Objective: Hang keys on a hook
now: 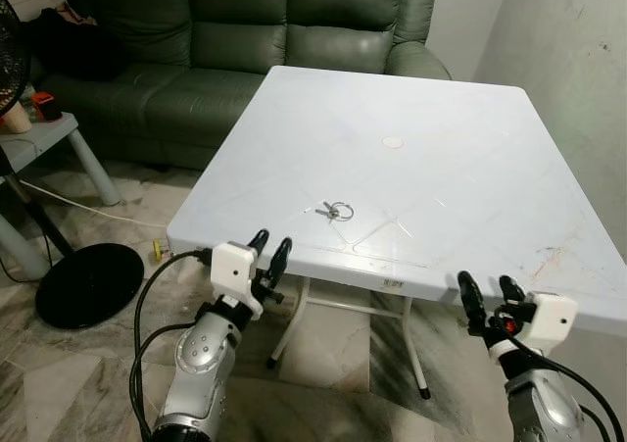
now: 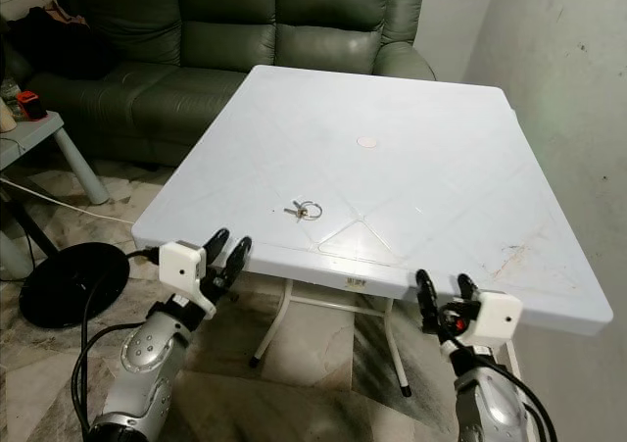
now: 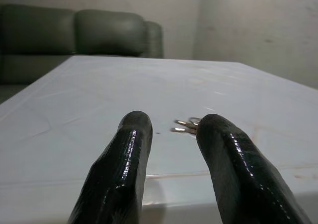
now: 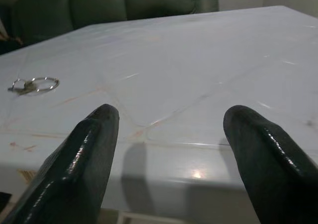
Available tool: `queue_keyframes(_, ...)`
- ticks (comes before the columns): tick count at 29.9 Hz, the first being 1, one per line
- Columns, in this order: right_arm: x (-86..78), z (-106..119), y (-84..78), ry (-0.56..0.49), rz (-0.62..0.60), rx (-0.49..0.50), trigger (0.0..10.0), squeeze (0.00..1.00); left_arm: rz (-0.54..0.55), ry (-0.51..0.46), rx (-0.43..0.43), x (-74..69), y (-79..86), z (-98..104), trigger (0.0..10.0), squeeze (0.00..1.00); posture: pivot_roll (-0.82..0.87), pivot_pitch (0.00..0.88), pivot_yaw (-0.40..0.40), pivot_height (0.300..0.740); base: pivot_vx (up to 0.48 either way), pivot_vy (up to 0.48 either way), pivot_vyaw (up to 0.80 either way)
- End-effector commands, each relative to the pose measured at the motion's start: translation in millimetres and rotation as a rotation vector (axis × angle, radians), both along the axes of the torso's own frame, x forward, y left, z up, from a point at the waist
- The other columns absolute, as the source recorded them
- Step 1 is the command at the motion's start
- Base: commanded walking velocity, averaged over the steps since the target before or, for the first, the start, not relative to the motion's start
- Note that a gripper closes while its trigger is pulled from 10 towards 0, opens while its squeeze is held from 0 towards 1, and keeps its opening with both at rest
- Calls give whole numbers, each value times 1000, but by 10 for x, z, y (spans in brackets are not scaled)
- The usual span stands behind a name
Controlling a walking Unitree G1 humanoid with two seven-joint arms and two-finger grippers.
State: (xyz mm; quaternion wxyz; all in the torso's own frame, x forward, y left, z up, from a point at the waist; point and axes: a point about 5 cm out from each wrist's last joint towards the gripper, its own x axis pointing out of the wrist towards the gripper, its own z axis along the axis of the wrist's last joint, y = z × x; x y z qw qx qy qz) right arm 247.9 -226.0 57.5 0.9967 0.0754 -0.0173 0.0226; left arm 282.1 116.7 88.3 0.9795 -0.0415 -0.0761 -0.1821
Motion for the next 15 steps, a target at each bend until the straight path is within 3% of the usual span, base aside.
queue_keyframes(1,15,-4,55,33,7,-29,10000,0,60,29,-27,-20,64,-21,10000,0,73,0,-31,740,0,0,0)
queue_keyframes(8,45,9,159,67,3,-103,10000,0,124,89,-45,-40,121,-87,10000,0,75,0,-38,740,0,0,0)
queue_keyframes(10,55,50,196,61,16,-118,10000,0,146,122,-87,-16,143,-79,10000,0,76,0,-39,740,0,0,0)
queue_keyframes(15,74,97,183,58,1,-183,10000,0,182,144,-109,23,186,-46,10000,0,77,0,-45,740,0,0,0)
